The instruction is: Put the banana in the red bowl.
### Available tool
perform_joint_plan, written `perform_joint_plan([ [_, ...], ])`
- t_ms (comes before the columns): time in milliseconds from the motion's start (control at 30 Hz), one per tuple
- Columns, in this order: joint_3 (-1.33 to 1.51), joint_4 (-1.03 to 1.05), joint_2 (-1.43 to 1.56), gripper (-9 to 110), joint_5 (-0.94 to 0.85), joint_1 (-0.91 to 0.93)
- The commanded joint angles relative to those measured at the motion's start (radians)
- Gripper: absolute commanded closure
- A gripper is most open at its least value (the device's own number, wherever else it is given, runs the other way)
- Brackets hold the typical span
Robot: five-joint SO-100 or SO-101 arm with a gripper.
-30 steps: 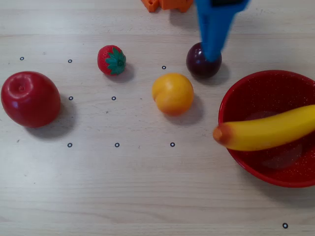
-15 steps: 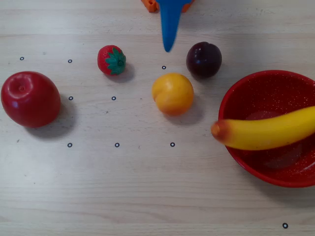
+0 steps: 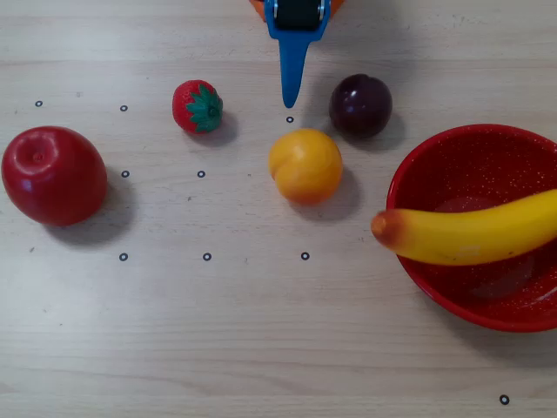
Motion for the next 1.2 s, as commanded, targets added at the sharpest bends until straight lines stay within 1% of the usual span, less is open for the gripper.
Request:
perform_joint_plan([
  [0, 0.015, -0.067, 0.051, 101, -0.023, -0.015],
  [133, 0.087, -0.107, 0.074, 101, -0.032, -0.02],
  [233, 0.087, -0.104, 0.074, 101, -0.078, -0.014],
  [633, 0.087, -0.08, 0.074, 101, -0.137, -0.002],
  [1167, 0.087, -0.077, 0.074, 101, -0.141, -0.006],
])
